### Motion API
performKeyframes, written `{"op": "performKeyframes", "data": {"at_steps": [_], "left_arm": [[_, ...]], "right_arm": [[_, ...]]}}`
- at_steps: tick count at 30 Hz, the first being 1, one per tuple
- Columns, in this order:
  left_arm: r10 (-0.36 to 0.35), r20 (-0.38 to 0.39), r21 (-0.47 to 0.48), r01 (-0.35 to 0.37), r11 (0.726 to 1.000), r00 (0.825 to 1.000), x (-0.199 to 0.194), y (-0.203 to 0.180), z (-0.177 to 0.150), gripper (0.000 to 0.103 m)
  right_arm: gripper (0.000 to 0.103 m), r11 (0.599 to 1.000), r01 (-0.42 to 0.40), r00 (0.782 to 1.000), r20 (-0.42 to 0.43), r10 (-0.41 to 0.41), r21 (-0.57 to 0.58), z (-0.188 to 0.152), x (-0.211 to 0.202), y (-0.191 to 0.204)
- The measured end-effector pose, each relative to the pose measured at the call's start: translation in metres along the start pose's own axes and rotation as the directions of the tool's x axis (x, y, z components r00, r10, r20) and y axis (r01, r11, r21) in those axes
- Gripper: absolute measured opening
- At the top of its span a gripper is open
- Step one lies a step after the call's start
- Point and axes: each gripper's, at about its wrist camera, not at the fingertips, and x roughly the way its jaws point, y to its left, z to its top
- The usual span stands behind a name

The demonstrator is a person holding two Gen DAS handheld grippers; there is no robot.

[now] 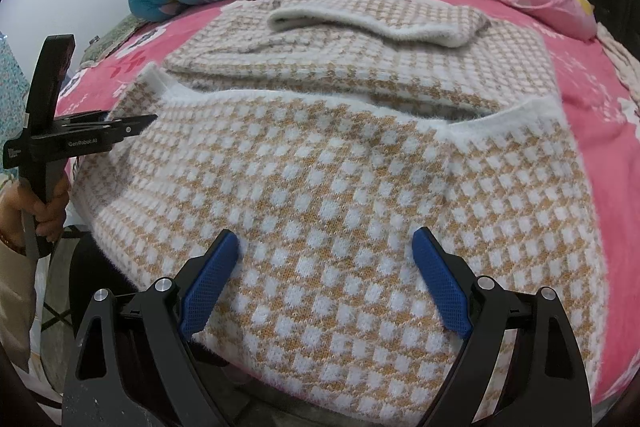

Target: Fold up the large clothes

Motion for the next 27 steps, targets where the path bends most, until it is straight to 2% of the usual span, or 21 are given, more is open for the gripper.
{"op": "performKeyframes", "data": {"at_steps": [21, 27], "left_arm": [[0.027, 0.01, 0.008, -0.027, 1.0, 1.0, 0.0, -0.004, -0.002, 0.055], [0.032, 0.008, 0.011, -0.032, 0.999, 0.999, 0.0, -0.005, -0.002, 0.055]], "right_arm": [[0.085, 1.0, -0.005, 1.0, 0.004, 0.005, 0.005, 0.0, -0.001, -0.001], [0.086, 0.999, -0.041, 0.999, 0.031, 0.04, 0.028, -0.005, -0.014, -0.005]]}}
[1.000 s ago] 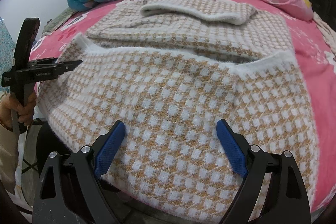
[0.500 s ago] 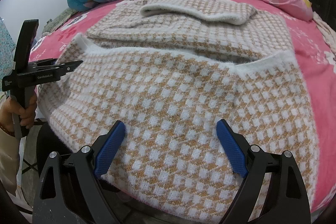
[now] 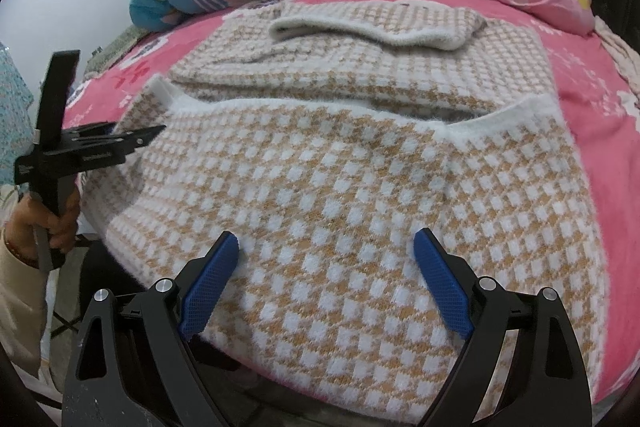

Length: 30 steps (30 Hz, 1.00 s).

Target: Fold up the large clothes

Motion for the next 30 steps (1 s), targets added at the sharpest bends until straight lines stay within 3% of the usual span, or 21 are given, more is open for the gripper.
{"op": "performKeyframes", "data": {"at_steps": [3, 6, 11, 18, 22, 30], "left_arm": [[0.009, -0.002, 0.004, -0.009, 1.0, 1.0, 0.0, -0.001, 0.0, 0.055], [0.016, -0.005, 0.004, -0.016, 1.0, 1.0, 0.0, -0.002, 0.001, 0.055], [0.025, -0.009, 0.001, -0.025, 1.0, 1.0, 0.0, -0.002, 0.002, 0.055], [0.04, -0.009, 0.008, -0.04, 0.999, 0.999, 0.0, -0.004, 0.002, 0.055], [0.04, -0.009, 0.007, -0.039, 0.999, 0.999, 0.0, -0.004, 0.001, 0.055], [0.041, -0.008, 0.009, -0.041, 0.999, 0.999, 0.0, -0.005, 0.001, 0.055]], "right_arm": [[0.086, 0.999, -0.026, 0.999, 0.02, 0.025, 0.018, -0.003, -0.013, -0.007], [0.095, 0.999, -0.003, 0.999, 0.05, 0.001, 0.052, -0.006, -0.027, -0.021], [0.095, 0.989, 0.058, 0.993, 0.091, -0.07, 0.134, -0.009, -0.051, -0.057], [0.095, 0.954, 0.053, 0.988, 0.121, -0.092, 0.293, -0.002, -0.065, -0.123], [0.085, 0.946, 0.007, 0.992, 0.116, -0.047, 0.324, 0.01, -0.054, -0.138], [0.066, 0.973, 0.006, 0.995, 0.097, -0.029, 0.232, 0.036, -0.032, -0.129]]}}
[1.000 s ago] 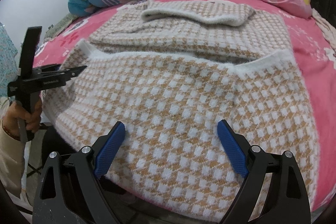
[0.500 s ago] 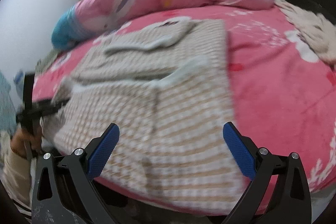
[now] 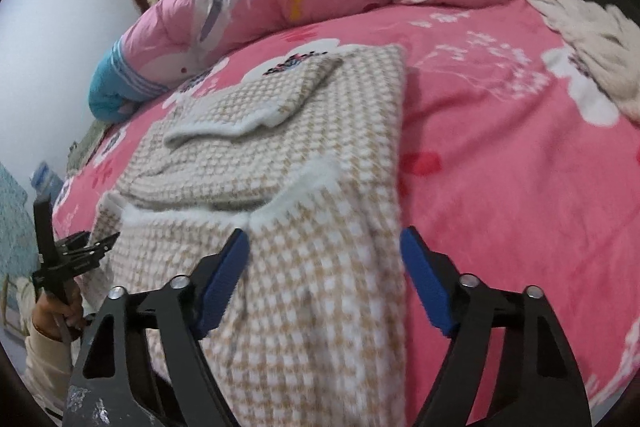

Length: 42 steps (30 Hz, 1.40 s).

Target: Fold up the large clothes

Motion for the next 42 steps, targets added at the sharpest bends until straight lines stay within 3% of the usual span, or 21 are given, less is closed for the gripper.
{"op": "performKeyframes", "data": {"at_steps": [6, 18, 32, 42], "left_arm": [[0.0, 0.0, -0.001, 0.0, 1.0, 1.0, 0.0, 0.0, 0.0, 0.055], [-0.001, 0.001, 0.0, 0.001, 1.0, 1.0, 0.0, 0.0, -0.001, 0.055], [-0.002, 0.002, 0.003, 0.002, 1.0, 1.0, 0.0, 0.0, 0.0, 0.055], [-0.002, 0.002, 0.006, 0.002, 1.0, 1.0, 0.0, 0.001, -0.001, 0.055]], "right_arm": [[0.051, 1.0, 0.004, 0.999, -0.052, -0.005, -0.02, 0.004, 0.015, 0.001], [0.027, 0.998, -0.01, 0.997, -0.083, 0.004, -0.069, -0.012, -0.006, 0.012], [0.012, 0.946, 0.202, 0.972, -0.065, -0.225, -0.252, -0.024, 0.014, 0.041], [0.012, 0.927, 0.247, 0.961, -0.054, -0.273, -0.284, -0.025, 0.019, 0.045]]}}
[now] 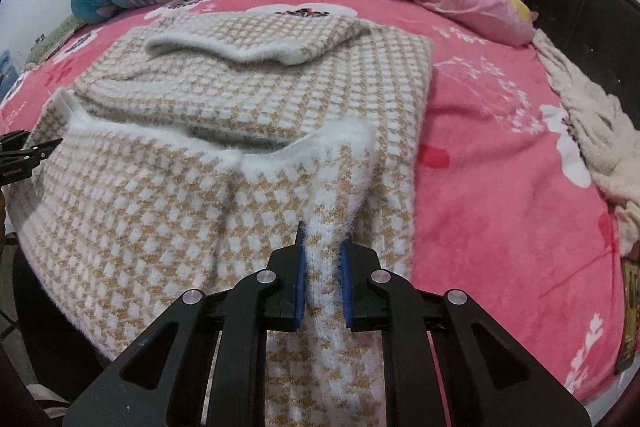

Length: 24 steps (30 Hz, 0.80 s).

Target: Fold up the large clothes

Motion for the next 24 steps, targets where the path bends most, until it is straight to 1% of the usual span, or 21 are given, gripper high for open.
{"op": "performKeyframes", "data": {"at_steps": [24], "left_arm": [[0.007, -0.001, 0.0, -0.007, 1.0, 1.0, -0.0003, -0.0012, 0.0013, 0.055]], "right_arm": [[0.013, 1.0, 0.005, 1.0, -0.002, -0.005, -0.006, -0.0003, 0.0007, -0.0001]]}}
